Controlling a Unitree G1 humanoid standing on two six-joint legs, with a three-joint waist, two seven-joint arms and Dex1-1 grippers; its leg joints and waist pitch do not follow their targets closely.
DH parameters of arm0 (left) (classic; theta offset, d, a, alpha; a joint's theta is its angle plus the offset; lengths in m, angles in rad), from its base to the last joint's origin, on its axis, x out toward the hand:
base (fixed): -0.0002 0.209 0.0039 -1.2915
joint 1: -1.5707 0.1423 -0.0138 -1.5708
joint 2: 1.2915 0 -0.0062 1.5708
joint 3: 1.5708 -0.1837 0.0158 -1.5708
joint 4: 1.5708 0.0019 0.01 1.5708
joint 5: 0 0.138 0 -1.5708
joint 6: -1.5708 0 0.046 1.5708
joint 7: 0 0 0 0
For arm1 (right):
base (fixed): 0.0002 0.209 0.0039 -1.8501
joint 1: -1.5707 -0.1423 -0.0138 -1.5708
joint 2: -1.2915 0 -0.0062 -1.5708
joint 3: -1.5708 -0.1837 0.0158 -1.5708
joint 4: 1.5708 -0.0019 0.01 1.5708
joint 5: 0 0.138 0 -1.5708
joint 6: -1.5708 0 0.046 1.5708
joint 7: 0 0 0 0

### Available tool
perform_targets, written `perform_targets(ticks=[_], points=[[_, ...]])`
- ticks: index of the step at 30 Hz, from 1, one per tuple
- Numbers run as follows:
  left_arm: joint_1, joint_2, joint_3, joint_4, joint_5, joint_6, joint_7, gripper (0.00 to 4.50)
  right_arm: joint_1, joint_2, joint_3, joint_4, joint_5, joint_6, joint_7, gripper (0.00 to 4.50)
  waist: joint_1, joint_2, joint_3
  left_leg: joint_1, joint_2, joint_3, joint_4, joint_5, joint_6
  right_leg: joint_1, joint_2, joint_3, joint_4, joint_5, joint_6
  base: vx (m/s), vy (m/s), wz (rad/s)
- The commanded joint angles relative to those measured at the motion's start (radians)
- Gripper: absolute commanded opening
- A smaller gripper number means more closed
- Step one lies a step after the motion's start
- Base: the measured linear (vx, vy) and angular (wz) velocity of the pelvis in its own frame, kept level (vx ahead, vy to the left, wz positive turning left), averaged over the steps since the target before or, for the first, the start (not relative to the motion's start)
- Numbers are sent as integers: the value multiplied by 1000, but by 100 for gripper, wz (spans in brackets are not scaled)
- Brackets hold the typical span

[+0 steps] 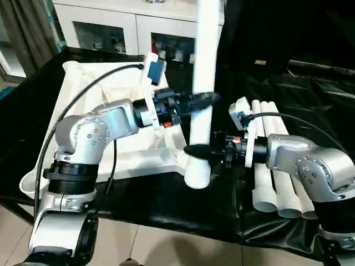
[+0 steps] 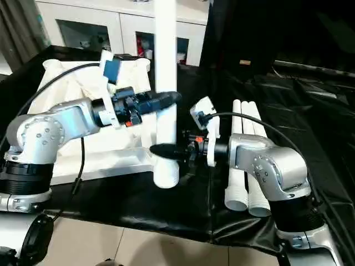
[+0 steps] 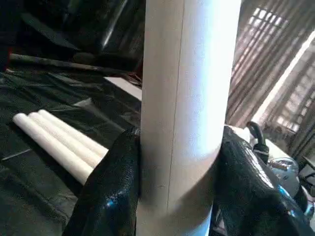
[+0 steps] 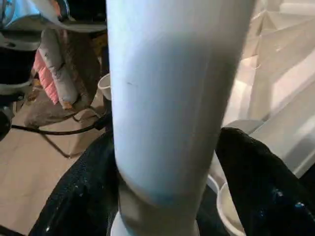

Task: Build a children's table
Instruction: Pick table leg

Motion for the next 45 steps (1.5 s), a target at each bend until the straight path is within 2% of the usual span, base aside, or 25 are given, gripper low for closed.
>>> perform_targets(ticks=[1, 14, 16, 19, 21, 25, 26, 31, 34, 35, 37, 40, 42, 43, 45], points=[[-32, -3, -9, -24, -13, 3, -13, 184, 1, -13, 6, -16, -8, -1, 7, 316, 3, 6, -66, 12, 28, -4, -60, -78, -12, 53, -57, 32, -70, 73, -236, 0, 0, 0], [-39, 4, -4, -5, -1, -11, -33, 184, 11, -14, 23, -19, -6, 0, 19, 316, 3, 6, -66, 12, 28, -4, -60, -79, -11, 54, -57, 32, -70, 70, -237, 0, 0, 0], [-39, 4, -5, -7, -2, -10, -36, 184, 11, -13, 22, -19, -5, 0, 18, 287, 3, 7, -67, 12, 28, -4, -60, -77, -10, 54, -57, 32, -70, 70, -237, 0, 0, 0], [-38, 5, -12, -10, 2, -11, -47, 184, 11, -8, 18, -15, 4, 1, 16, 274, 3, 8, -67, 12, 28, -4, -60, -83, -10, 53, -57, 32, -70, 65, -237, 0, 0, 0], [-39, 5, -12, -8, 3, -12, -49, 184, 11, -7, 18, -13, 5, 1, 16, 241, 3, 8, -67, 13, 29, -5, -60, -85, -13, 53, -57, 32, -70, 63, -237, 0, 0, 0], [-41, 5, -13, -5, 7, -18, -52, 184, 17, -6, 16, -16, 10, 6, 16, 208, 3, 9, -67, 14, 29, -5, -60, -86, -14, 53, -58, 32, -70, 66, -239, 0, 0, 0], [-41, 5, -13, -4, 9, -20, -54, 184, 18, -5, 14, -15, 11, 7, 14, 199, 3, 11, -67, 13, 29, -5, -60, -84, -15, 53, -57, 32, -70, 74, -240, 0, 0, 0], [-42, 5, -12, -3, 10, -24, -56, 184, 22, -1, 11, -12, 7, 5, 10, 190, 3, 10, -68, 13, 28, -5, -60, -83, -15, 54, -57, 31, -69, 77, -241, 0, 0, 0], [-42, 8, -24, 7, 53, -73, -43, 184, 23, 6, 13, -4, 2, -3, -1, 189, 4, 9, -67, 12, 29, -5, -61, -84, -14, 55, -58, 32, -70, 72, -238, 0, 0, 0], [-44, 3, -17, 15, 59, -80, -29, 219, 23, 9, 13, -3, 1, -5, -3, 189, 4, 9, -67, 13, 29, -5, -60, -83, -15, 54, -59, 32, -70, 73, -238, 0, 0, 0], [-47, 3, -5, 25, 48, -68, -30, 253, 23, 17, 8, -1, 1, -9, -12, 189, 4, 12, -67, 13, 27, -5, -60, -85, -17, 53, -58, 31, -70, 75, -238, 0, 0, 0], [-42, -6, 23, 26, 23, -70, -36, 273, 25, 35, -10, 5, 6, -21, -29, 188, 4, 13, -68, 14, 28, -6, -60, -85, -19, 53, -58, 31, -69, 84, -243, 0, 0, 0], [-35, -30, 59, 28, 12, -121, -28, 296, 23, 60, -37, 12, 17, -30, -54, 188, 4, 15, -68, 13, 28, -6, -60, -89, -21, 54, -59, 30, -68, 92, -251, 0, 0, 0], [-35, -30, 59, 28, 12, -121, -28, 298, 23, 60, -37, 12, 17, -30, -54, 188, 4, 14, -68, 12, 28, -6, -60, -91, -22, 55, -60, 30, -69, 98, -258, 0, 0, 0], [-32, -57, 97, 36, 7, -194, -19, 297, 21, 79, -61, 17, 26, -42, -73, 188, 4, 15, -68, 11, 28, -6, -60, -85, -18, 55, -59, 31, -69, 112, -258, 0, 0, 0]])
